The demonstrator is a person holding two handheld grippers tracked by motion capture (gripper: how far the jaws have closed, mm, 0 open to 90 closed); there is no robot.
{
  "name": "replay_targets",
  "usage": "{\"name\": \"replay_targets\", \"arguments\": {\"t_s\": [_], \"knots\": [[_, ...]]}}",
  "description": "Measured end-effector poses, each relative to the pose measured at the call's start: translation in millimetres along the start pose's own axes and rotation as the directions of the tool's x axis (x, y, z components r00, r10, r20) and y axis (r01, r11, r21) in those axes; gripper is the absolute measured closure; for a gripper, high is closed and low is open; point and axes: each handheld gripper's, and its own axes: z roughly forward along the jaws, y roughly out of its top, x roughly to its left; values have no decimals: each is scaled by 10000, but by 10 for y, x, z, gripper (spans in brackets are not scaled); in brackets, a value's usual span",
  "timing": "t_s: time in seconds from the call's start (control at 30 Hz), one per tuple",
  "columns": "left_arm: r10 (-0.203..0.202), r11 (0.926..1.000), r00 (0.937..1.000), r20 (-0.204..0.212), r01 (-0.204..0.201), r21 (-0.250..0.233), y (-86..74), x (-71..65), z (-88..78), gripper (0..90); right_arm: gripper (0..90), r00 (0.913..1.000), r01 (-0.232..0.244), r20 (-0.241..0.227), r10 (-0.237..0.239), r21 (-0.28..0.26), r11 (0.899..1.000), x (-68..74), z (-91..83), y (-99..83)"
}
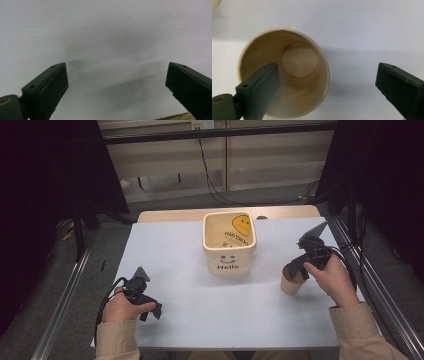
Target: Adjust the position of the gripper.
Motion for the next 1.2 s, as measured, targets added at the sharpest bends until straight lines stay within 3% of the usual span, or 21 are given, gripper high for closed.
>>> {"name": "replay_targets", "arguments": {"t_s": [0.03, 0.1, 0.57, 0.63, 0.97, 1.2], "knots": [[149, 9999, 9999, -83, -149, 4, 5, 5, -1, 42, 56, 10000, 52, 29, -52, 14, 10000, 0, -2, -2], [-24, 10000, 10000, 63, 24, -28, 4, -16, 5, 42, 56, 10000, 54, -76, -54, -36, 10000, -5, -2, -6], [194, 9998, 9997, 123, -195, 23, 26, -32, -6, 42, 55, 9982, 324, -506, -323, 10, 9995, 7, -134, -1], [269, 9996, 9995, 170, -270, 88, 32, -44, -7, 42, 58, 9972, 628, -419, -625, 63, 9980, 23, -209, 24], [289, 9995, 9991, 302, -286, -103, 25, -56, -21, 42, 56, 9952, 844, -497, -837, 131, 9963, 80, -499, 116], [505, 9987, 9985, 233, -503, -97, 30, -50, -36, 42, 60, 9931, 1067, -499, -1062, 70, 9943, 135, -670, 160]]}}
